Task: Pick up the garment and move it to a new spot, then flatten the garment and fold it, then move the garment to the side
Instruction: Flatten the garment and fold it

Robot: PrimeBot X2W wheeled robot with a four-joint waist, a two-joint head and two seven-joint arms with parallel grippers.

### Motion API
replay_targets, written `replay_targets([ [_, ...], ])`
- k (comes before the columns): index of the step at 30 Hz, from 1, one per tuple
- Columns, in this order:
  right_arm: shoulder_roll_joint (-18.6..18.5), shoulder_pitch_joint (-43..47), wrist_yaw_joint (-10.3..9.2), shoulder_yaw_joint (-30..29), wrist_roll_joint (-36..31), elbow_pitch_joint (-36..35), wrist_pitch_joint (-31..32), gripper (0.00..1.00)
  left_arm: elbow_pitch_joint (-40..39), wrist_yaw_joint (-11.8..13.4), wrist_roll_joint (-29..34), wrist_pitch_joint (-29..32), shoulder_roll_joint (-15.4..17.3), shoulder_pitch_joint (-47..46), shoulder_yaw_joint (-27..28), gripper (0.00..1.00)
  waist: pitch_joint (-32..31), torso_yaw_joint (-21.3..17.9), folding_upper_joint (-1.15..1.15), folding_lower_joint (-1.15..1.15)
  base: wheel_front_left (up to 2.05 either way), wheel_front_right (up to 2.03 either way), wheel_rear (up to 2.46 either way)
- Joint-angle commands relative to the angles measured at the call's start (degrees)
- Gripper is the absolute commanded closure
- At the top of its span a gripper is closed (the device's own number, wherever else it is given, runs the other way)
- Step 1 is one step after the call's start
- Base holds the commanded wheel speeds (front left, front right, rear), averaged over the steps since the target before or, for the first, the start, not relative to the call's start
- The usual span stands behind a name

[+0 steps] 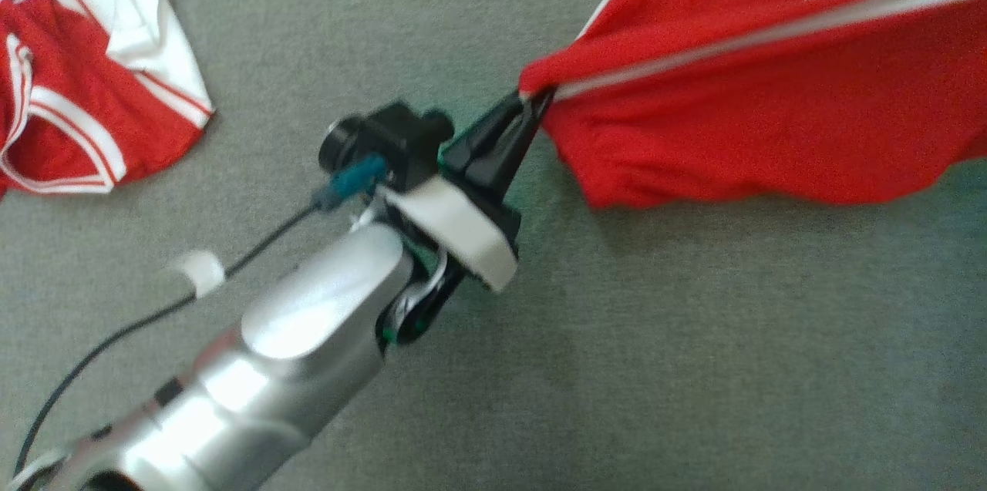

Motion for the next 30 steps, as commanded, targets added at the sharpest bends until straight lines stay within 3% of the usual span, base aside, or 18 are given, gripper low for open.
replay_targets([
  [1, -2.7, -2.2, -0.12, 1.5, -0.5, 0.2, 0.5, 1.0, -0.3, -0.1, 0.0, 0.3, 0.4, -2.6, 2.6, 1.0, 2.0, 1.7, 0.0, -0.01, 0.0, 0.0, 0.0],
  [9, -4.7, -16.3, -0.12, 12.1, -0.7, 16.3, -1.4, 1.0, 7.8, -2.6, -1.1, 0.6, -3.5, -7.5, 2.9, 1.0, 4.4, 3.6, 0.0, -0.01, 0.0, 0.0, 0.0],
  [10, -4.5, -17.4, -0.12, 13.0, -0.4, 18.2, -1.9, 0.91, 8.6, -3.1, -1.2, 0.4, -4.0, -7.7, 2.9, 0.97, 4.6, 3.7, 0.0, -0.01, 0.0, 0.0, 0.0],
  [11, -4.3, -18.4, -0.12, 14.1, -0.2, 19.9, -2.4, 0.62, 9.3, -3.5, -1.3, 0.0, -4.4, -7.9, 2.8, 0.6, 4.7, 3.9, 0.0, -0.01, 0.0, 0.0, 0.0],
  [12, -4.1, -19.4, -0.12, 14.9, 0.1, 21.4, -3.1, 0.03, 10.0, -3.9, -1.4, -0.4, -4.8, -8.0, 2.8, 0.16, 4.8, 3.9, 0.0, -0.01, 0.0, 0.0, 0.0],
  [13, -3.7, -20.4, -0.12, 15.3, 0.8, 22.8, -4.1, 0.0, 10.6, -4.1, -1.5, -0.9, -5.1, -8.1, 2.9, 0.0, 4.9, 4.1, 0.0, -0.01, 0.0, 0.0, 0.0],
  [18, -2.2, -21.2, -0.12, 17.0, 7.6, 28.1, -7.4, 0.0, 12.4, -3.4, 0.1, -6.0, -5.8, -7.2, 3.2, 0.0, 3.8, 4.8, 0.0, -0.01, 0.0, 0.0, 0.0],
  [21, -2.5, -19.1, -0.12, 17.9, 12.5, 29.4, -7.3, 0.0, 11.9, -0.2, 2.2, -8.6, -5.4, -4.7, 4.5, 0.0, 2.3, 5.1, 0.0, -0.01, 0.0, 0.0, 0.0],
  [22, -2.5, -19.1, -0.12, 17.9, 12.5, 29.4, -7.3, 0.0, 11.9, -0.2, 2.2, -8.6, -5.4, -4.7, 4.5, 0.0, 2.3, 5.1, 0.0, -0.01, 0.0, 0.0, 0.0],
  [24, -3.4, -17.2, -0.12, 18.4, 15.8, 30.2, -6.1, 0.0, 10.2, 2.7, 4.4, -9.4, -4.9, -2.2, 5.9, 0.0, 1.4, 5.7, 0.0, -0.01, 0.0, 0.0, 0.0],
  [27, -5.6, -14.3, -0.12, 18.7, 19.3, 31.8, -3.6, 0.0, 3.6, 6.6, 8.8, -9.6, -4.7, 3.3, 10.8, 0.0, 0.4, 7.1, 0.0, -0.01, 0.0, 0.0, 0.0],
  [30, -7.0, -12.5, -0.12, 18.3, 21.6, 34.5, -1.3, 0.0, -3.4, 8.6, 13.5, -9.7, -4.6, 10.6, 15.3, 0.0, -0.1, 8.7, 0.0, -0.01, 0.0, 0.0, 0.0],
])
